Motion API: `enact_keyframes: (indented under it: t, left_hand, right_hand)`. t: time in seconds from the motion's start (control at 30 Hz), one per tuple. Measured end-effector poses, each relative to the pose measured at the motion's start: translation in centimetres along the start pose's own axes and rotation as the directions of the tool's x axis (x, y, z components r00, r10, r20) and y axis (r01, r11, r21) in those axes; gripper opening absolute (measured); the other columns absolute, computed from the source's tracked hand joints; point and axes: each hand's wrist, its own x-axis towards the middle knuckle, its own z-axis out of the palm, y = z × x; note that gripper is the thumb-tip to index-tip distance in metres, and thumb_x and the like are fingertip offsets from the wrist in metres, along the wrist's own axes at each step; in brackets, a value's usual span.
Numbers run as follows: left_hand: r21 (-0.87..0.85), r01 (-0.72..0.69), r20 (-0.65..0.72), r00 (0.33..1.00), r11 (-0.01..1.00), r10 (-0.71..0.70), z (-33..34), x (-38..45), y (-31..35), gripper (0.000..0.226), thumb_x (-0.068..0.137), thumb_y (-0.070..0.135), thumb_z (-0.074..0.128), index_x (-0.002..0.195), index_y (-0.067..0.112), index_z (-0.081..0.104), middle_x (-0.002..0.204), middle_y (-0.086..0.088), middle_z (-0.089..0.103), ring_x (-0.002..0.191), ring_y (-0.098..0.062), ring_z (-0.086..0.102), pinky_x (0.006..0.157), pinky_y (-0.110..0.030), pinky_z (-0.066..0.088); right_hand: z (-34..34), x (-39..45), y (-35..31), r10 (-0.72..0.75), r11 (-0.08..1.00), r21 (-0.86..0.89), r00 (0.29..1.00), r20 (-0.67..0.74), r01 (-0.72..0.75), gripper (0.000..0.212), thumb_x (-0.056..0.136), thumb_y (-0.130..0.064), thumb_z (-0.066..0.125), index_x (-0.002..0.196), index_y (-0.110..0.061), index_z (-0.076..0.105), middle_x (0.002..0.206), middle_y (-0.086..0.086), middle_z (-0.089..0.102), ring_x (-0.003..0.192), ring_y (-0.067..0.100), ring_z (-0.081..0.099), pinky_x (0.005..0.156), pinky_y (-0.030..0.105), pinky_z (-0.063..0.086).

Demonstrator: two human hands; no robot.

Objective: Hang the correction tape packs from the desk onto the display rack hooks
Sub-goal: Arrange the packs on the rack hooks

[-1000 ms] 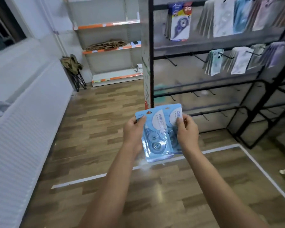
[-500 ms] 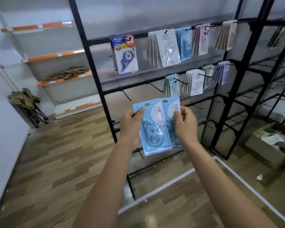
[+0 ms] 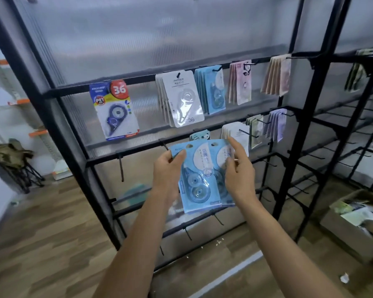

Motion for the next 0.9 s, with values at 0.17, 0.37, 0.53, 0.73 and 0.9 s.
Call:
enact_keyframes:
  t: [0.17,0.37,0.53,0.73,0.9]
  left_hand:
    - [-0.056,0.001,0.005,1.000,0.998,-0.001,6.2,3.4,-0.7,0.011,0.096,0.015,0.056,0.096,0.009,0.065,0.089,-0.012,0.074,0.081,-0.034,0.072,0.065,-0.048,0.059]
    - [-0.085,-0.035,-0.023,0.999,0.996,0.033,12.3,6.9,-0.2,0.011,0.095,0.014,0.057,0.090,0.013,0.068,0.081,-0.006,0.075,0.071,-0.024,0.072,0.056,-0.036,0.058]
    - [-0.053,-0.139,-0.041,0.990,0.989,0.137,15.2,10.2,2.0,0.012,0.096,0.014,0.055,0.090,0.010,0.066,0.092,-0.016,0.069,0.084,-0.034,0.064,0.083,-0.061,0.052]
    - [0.076,-0.257,-0.081,0.961,0.963,0.263,17.0,14.4,4.3,0.030,0.098,0.020,0.052,0.103,-0.010,0.056,0.097,-0.035,0.061,0.080,-0.040,0.059,0.077,-0.072,0.044]
    - [0.134,-0.321,-0.056,0.942,0.938,0.330,17.5,17.2,5.5,0.021,0.100,0.022,0.049,0.102,0.005,0.061,0.103,-0.035,0.062,0.091,-0.054,0.060,0.076,-0.071,0.047]
  right_hand:
    - [-3.6,5.9,2.7,-0.001,0.996,-0.092,0.999,0.040,0.005,0.048,0.092,0.005,0.036,0.121,-0.026,0.060,0.112,-0.002,0.058,0.098,0.009,0.053,0.090,0.019,0.040]
    - [-6.5,12.3,4.6,-0.026,0.998,-0.060,0.998,0.065,0.030,0.034,0.091,-0.008,0.052,0.118,-0.027,0.058,0.101,-0.006,0.060,0.077,0.008,0.050,0.079,0.023,0.042]
    - [-6.5,17.6,4.7,-0.084,0.994,-0.061,0.996,0.034,0.086,0.032,0.089,-0.011,0.057,0.117,-0.028,0.058,0.109,-0.006,0.060,0.089,0.010,0.056,0.078,0.012,0.039]
    - [-5.0,23.3,5.0,-0.128,0.991,-0.032,0.991,-0.028,0.127,0.032,0.088,-0.009,0.058,0.116,-0.025,0.059,0.113,-0.001,0.060,0.094,0.009,0.056,0.086,0.019,0.043]
    - [-4.7,27.1,6.0,-0.136,0.989,-0.063,0.987,-0.086,0.130,0.031,0.089,-0.011,0.057,0.116,-0.026,0.060,0.111,0.001,0.058,0.080,-0.005,0.050,0.078,0.006,0.037]
